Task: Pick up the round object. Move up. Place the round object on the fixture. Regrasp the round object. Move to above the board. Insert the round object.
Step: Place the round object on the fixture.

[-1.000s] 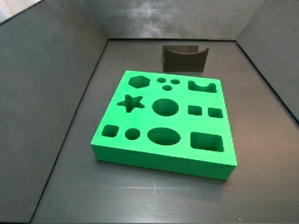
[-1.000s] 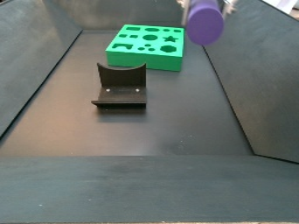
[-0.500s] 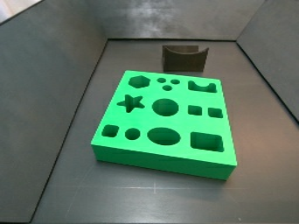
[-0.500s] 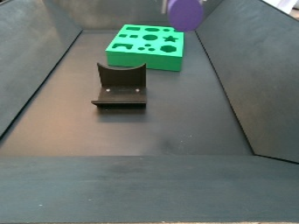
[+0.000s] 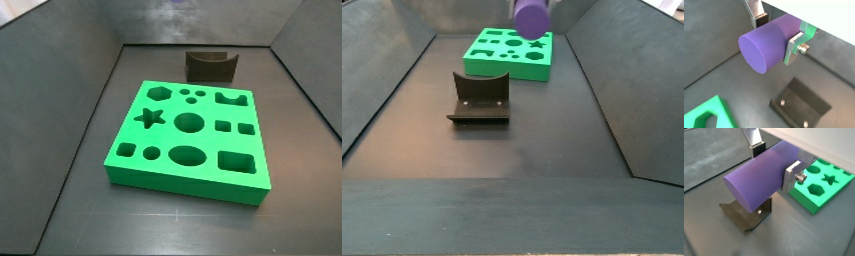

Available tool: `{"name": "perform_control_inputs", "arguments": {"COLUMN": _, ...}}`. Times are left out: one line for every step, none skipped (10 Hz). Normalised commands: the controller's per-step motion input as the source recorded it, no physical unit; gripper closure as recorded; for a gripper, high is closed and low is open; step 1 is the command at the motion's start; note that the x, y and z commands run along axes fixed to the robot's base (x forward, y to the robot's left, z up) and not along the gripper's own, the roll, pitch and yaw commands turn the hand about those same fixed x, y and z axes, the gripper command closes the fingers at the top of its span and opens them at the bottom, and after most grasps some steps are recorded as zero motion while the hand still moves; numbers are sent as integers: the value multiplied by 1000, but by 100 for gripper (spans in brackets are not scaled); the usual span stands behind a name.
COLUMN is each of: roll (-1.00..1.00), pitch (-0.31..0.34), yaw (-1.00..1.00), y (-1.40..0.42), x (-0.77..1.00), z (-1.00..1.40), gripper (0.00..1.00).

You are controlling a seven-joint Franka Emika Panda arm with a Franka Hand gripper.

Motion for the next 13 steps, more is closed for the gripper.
{"name": "perform_control_inputs", "arguments": {"roll": -1000, "pitch": 79, "yaw": -28, "y": -70, "x": 1000, "z": -188, "gripper": 100}}
{"name": "perform_control_inputs", "arguments": {"roll": -1000, "pitch": 90, "yaw": -33, "y": -56, "x": 1000, "z": -165, "gripper": 100}}
{"name": "perform_control_inputs", "arguments": {"roll": -1000, "pitch": 108, "yaw": -42, "y": -25, "x": 1000, "z": -119, "gripper": 100}}
{"name": "perform_control_inputs", "arguments": {"roll": -1000, "pitch": 113, "yaw": -48, "y": -10, "x": 1000, "z": -105, "gripper": 100}}
{"name": "perform_control_inputs", "arguments": {"roll": -1000, "pitch": 118, "yaw": -68, "y": 18, "x": 1000, "z": -80, "gripper": 100}}
{"name": "perform_control_inputs", "arguments": {"roll": -1000, "pitch": 119, "yaw": -77, "y": 29, "x": 977, "z": -61, "gripper": 100}}
{"name": "perform_control_inputs", "arguments": {"roll": -1000, "pitch": 125, "yaw": -97, "y": 38, "x": 859, "z": -37, "gripper": 100}}
{"name": "perform_control_inputs", "arguments": {"roll": -1000, "pitch": 129, "yaw": -117, "y": 39, "x": 771, "z": -31, "gripper": 100}}
{"name": "perform_control_inputs", "arguments": {"roll": -851, "pitch": 114, "yaw": -128, "y": 43, "x": 660, "z": -24, "gripper": 100}}
{"name": "perform_control_inputs", "arguments": {"roll": -738, "pitch": 100, "yaw": -128, "y": 46, "x": 606, "z": -22, "gripper": 100}}
{"name": "perform_control_inputs", "arguments": {"roll": -508, "pitch": 75, "yaw": -126, "y": 45, "x": 499, "z": -21, "gripper": 100}}
{"name": "perform_control_inputs", "arguments": {"roll": -340, "pitch": 61, "yaw": -119, "y": 43, "x": 420, "z": -18, "gripper": 100}}
{"name": "perform_control_inputs", "arguments": {"roll": -211, "pitch": 45, "yaw": -105, "y": 30, "x": 301, "z": -8, "gripper": 100}}
